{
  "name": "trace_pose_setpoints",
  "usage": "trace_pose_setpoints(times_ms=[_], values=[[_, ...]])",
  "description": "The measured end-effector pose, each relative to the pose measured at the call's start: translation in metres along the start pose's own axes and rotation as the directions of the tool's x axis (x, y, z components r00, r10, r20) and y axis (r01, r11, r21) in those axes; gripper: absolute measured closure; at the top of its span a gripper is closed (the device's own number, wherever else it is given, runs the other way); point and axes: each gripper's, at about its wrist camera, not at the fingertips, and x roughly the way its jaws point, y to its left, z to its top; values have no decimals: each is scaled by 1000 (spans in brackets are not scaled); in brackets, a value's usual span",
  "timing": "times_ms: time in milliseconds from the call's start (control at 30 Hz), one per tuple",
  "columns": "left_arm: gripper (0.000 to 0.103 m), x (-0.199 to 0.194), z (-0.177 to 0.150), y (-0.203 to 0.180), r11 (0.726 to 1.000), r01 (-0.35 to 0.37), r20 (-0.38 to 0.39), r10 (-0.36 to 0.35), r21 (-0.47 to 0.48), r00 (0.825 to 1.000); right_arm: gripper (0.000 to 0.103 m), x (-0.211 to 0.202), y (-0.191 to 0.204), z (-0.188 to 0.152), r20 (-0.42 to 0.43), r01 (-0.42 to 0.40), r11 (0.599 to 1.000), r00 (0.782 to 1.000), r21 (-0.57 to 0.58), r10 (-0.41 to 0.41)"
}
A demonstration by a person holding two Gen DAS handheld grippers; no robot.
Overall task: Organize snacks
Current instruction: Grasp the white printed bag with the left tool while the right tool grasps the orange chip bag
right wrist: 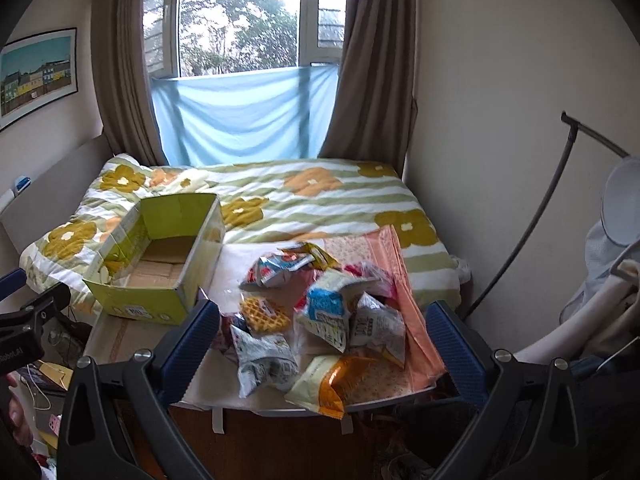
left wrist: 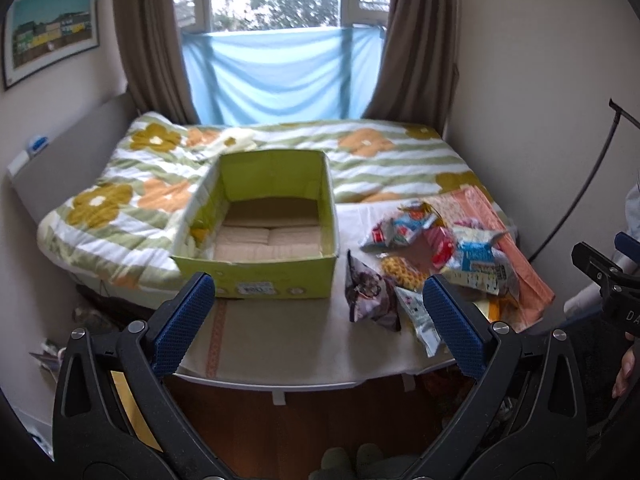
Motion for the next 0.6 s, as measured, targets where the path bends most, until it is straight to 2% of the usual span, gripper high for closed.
trace_pose_setpoints(times_ms=[167, 300, 467, 600], values=[[0, 45, -12, -24, 997, 71, -118, -71, -7, 991, 0, 39, -27, -25, -109, -26, 997, 993, 67, 33], [0, 84, -25, -53, 996, 94, -208, -92, -2, 974, 0, 76, -48, -42, -208, -57, 989, 974, 139, 85], [0, 131, -37, -84, 991, 123, -323, -134, -54, 937, 0, 126, -67, -62, -321, -105, 974, 932, 201, 166], [0, 169, -49, -109, 990, 125, -388, -141, -65, 911, 0, 170, -81, -76, -397, -142, 954, 885, 264, 242]])
